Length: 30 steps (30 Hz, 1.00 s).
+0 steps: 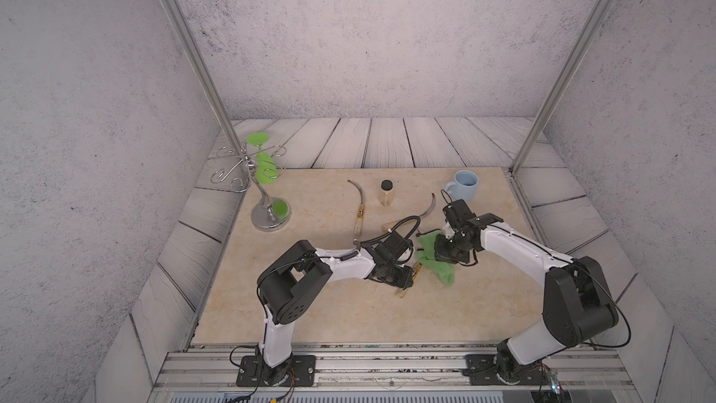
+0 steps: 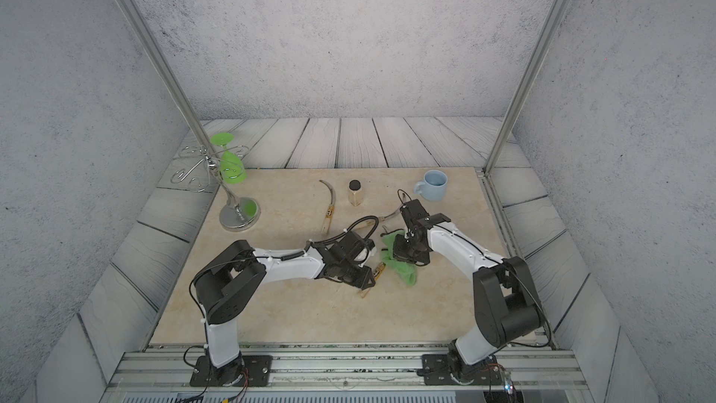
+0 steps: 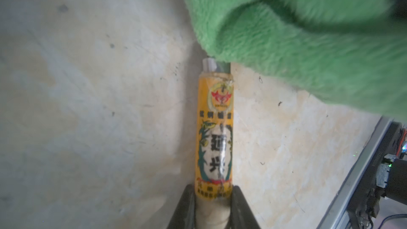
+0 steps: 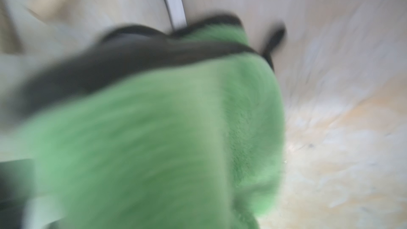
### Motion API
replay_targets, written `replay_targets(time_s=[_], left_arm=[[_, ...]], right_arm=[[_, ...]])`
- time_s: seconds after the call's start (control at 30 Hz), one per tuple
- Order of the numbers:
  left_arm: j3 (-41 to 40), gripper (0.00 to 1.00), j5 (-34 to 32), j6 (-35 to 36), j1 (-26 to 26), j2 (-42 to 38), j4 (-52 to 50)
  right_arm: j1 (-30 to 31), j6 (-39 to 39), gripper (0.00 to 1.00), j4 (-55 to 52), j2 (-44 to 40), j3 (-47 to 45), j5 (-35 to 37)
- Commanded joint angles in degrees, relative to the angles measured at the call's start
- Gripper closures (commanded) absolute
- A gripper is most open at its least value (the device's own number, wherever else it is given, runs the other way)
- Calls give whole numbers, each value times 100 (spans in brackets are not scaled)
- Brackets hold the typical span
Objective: Wipe small sickles with rags
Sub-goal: Wipe the small sickle.
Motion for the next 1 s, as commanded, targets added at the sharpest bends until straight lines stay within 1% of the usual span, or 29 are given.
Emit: replay_targets(time_s=[0.0, 0.1, 0.23, 0.43, 0.57, 0.97], left_arm=[[-250, 100, -344, -164, -38, 29, -264], [-234, 100, -342, -190, -97, 38, -329], [-167, 100, -351, -151, -179, 57, -465], [-133, 100, -270, -49, -289, 5, -524], [-47, 100, -282, 62, -420, -8, -693], [85, 100, -366, 60, -434, 108, -827]], right_arm=[[-156, -499, 90, -567, 225, 896, 182], [-246, -801, 90, -743, 714, 1648, 173], [-326, -1050, 90, -771, 1451, 2385, 169], [-331, -1096, 90, -740, 2559, 3007, 103], [-324, -1054, 90, -724, 2994, 3077, 147], [-296, -1071, 89, -837, 3647, 2506, 224]])
